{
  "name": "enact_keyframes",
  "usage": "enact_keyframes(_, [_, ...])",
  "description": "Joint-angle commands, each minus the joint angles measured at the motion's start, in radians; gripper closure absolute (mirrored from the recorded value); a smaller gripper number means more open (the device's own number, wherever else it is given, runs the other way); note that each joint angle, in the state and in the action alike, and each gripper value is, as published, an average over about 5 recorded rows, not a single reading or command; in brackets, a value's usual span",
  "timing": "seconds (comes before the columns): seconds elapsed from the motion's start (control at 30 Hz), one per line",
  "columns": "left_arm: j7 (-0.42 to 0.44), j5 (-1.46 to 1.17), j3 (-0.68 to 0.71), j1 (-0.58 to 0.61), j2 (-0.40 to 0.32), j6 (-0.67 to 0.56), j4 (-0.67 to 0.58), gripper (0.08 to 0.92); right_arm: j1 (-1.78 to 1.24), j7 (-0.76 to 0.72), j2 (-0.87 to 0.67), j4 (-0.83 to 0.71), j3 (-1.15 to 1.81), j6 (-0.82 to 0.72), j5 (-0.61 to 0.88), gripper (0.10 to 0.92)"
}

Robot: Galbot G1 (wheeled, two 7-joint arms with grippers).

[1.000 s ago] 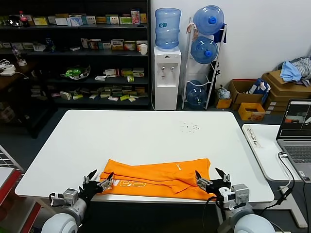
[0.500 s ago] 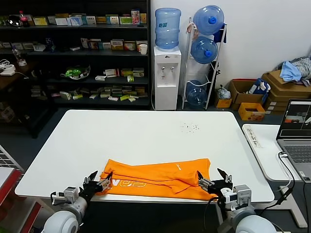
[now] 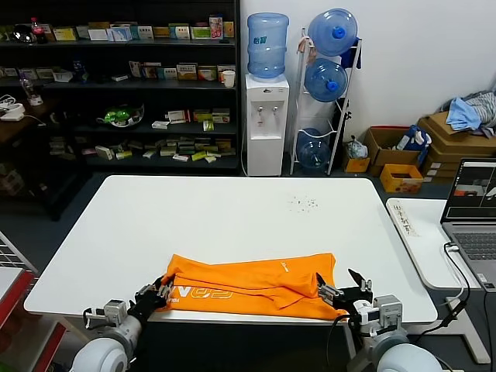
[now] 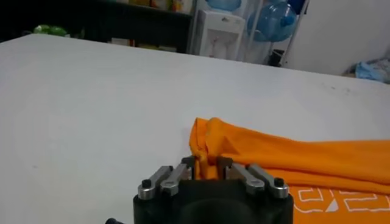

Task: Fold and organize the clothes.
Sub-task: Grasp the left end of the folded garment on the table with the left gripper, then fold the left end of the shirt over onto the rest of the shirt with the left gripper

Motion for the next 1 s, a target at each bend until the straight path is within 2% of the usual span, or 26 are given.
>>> enact_keyframes(0.03, [-0.002, -0.007, 0.002, 0.005, -0.005, 0.005, -0.006, 0.738, 0.002, 0.002, 0.002, -0.002, 0.001, 0.001, 0.002, 0.203])
enact_keyframes(0.13, [-0.004, -0.007, -0.002, 0.006, -0.005, 0.004, -0.013, 0.823, 0.005, 0.003, 0.003, -0.006, -0.001, 0.002, 0.003, 0.203])
enact_keyframes(0.23, [-0.005, -0.005, -0.021, 0.008, 0.001, 0.009, -0.034, 0.87, 0.011, 0.003, 0.005, -0.012, -0.003, 0.004, 0.003, 0.203])
enact_keyframes(0.37, [-0.008, 0.012, -0.08, 0.018, 0.033, 0.027, -0.087, 0.873, 0.026, 0.003, 0.009, -0.023, -0.009, 0.007, 0.003, 0.203])
enact_keyframes(0.57, [-0.005, 0.095, -0.23, 0.063, 0.125, 0.05, -0.121, 0.873, 0.067, 0.003, 0.016, -0.043, -0.046, 0.01, 0.006, 0.203])
enact_keyframes(0.7, [0.006, 0.164, -0.342, 0.099, 0.19, 0.052, -0.076, 0.873, 0.102, 0.004, 0.02, -0.056, -0.077, 0.01, 0.009, 0.203])
enact_keyframes(1.0, [0.036, 0.328, -0.517, 0.116, 0.335, 0.012, 0.134, 0.873, 0.163, 0.005, 0.024, -0.083, -0.132, 0.013, 0.014, 0.203])
